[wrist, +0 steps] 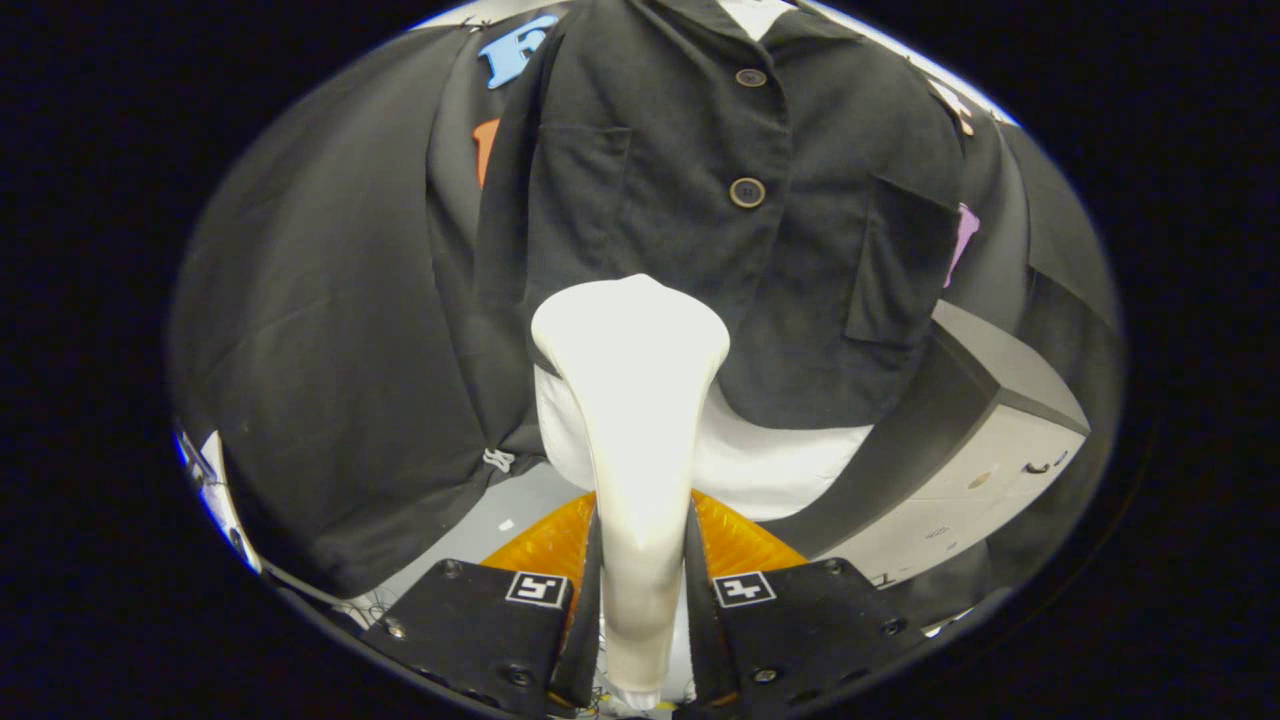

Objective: Iron the clothes twice with a garment steamer, once on the left side and once on the right side.

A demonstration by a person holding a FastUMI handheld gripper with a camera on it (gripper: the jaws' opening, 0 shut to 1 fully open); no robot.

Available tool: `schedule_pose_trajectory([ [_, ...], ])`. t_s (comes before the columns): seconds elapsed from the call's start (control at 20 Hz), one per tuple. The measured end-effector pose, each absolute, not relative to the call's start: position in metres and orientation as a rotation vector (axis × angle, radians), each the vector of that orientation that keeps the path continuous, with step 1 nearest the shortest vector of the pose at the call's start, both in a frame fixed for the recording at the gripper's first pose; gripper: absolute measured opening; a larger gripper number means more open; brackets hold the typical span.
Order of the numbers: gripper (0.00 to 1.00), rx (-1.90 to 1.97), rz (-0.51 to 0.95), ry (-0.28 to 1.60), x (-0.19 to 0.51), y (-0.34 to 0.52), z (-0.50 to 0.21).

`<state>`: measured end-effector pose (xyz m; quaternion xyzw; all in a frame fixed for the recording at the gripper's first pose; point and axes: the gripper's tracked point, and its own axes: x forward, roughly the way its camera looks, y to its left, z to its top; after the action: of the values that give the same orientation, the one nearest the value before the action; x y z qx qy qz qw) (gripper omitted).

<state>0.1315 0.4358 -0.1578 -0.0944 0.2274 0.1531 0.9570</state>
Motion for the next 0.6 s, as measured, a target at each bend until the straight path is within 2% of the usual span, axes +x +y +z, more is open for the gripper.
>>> schedule_pose_trajectory([
  [0.6, 0.40, -0.105, 0.274, 0.358, 0.087, 0.312, -0.101],
])
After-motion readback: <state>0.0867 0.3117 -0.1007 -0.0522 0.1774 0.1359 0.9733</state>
